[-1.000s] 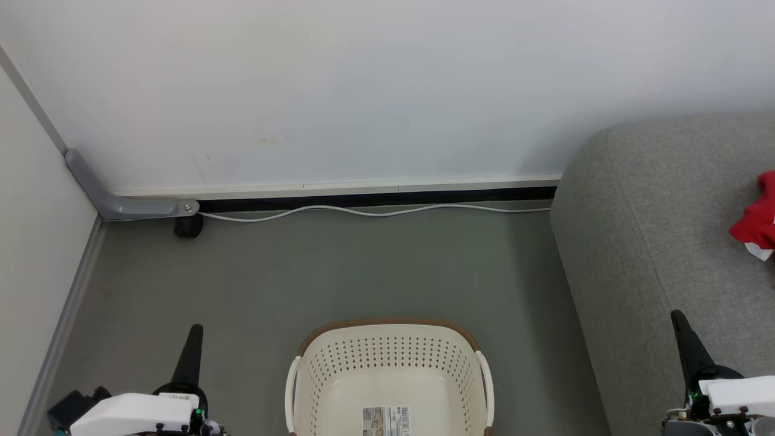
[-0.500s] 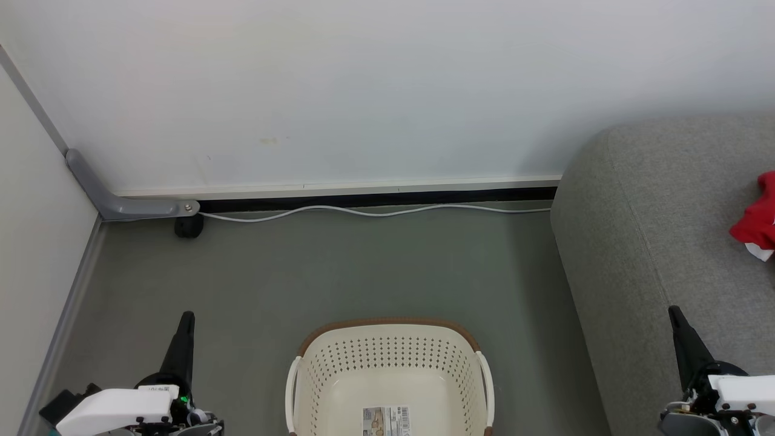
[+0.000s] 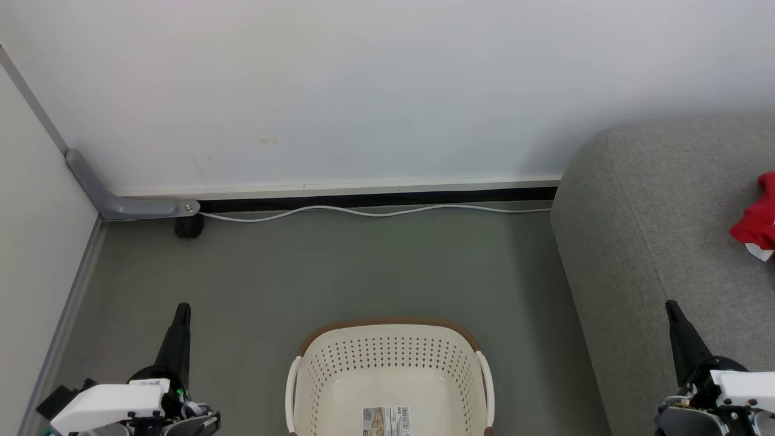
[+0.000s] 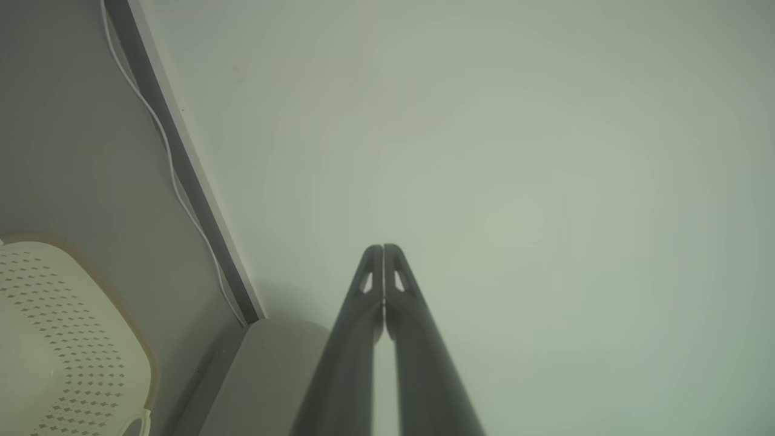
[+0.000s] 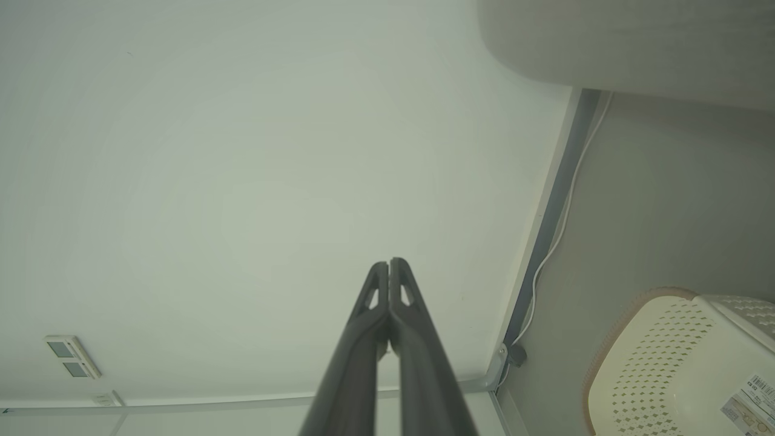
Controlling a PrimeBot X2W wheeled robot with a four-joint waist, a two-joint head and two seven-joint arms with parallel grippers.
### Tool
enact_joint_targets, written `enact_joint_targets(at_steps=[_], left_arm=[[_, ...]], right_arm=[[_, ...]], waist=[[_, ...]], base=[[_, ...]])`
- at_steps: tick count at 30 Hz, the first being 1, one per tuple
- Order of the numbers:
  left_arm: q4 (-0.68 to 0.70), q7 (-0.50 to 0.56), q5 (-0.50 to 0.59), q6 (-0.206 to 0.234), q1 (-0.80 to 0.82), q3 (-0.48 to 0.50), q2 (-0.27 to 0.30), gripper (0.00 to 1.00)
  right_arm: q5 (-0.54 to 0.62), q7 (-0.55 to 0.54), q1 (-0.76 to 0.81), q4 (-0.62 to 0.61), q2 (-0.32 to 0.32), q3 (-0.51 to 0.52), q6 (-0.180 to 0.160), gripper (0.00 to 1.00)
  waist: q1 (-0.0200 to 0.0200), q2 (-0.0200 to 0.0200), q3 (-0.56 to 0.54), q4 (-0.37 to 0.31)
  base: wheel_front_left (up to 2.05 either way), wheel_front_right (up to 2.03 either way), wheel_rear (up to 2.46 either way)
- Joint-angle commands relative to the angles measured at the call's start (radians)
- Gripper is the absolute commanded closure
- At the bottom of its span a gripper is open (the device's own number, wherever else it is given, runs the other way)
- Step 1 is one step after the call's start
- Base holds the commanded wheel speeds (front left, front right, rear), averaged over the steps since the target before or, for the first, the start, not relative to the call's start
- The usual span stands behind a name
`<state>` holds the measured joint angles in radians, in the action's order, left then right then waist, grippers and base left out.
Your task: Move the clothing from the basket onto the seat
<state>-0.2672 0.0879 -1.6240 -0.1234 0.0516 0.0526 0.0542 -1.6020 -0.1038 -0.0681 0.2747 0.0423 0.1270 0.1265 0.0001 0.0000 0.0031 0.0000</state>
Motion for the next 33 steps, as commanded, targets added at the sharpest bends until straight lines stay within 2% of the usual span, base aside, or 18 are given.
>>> enact_joint_targets(at_steps=[1,33], left_arm=[[0.023,0.005,-0.006,-0.007,0.054,0.036,0.014,1.00],[0.023,0.012,0.002,-0.007,0.055,0.045,0.008,1.00]], right_arm=[[-0.009,-0.007,-0.039,-0.030,0.011,-0.016,0.004,1.00],[-0.008,-0.008,-0.040,-0.030,0.010,-0.015,0.004,1.00]], waist=[[0.0000,0.0000,0.000,0.000],[0.0000,0.0000,0.000,0.000]], base=[[0.00,0.00,0.00],[0.00,0.00,0.00]])
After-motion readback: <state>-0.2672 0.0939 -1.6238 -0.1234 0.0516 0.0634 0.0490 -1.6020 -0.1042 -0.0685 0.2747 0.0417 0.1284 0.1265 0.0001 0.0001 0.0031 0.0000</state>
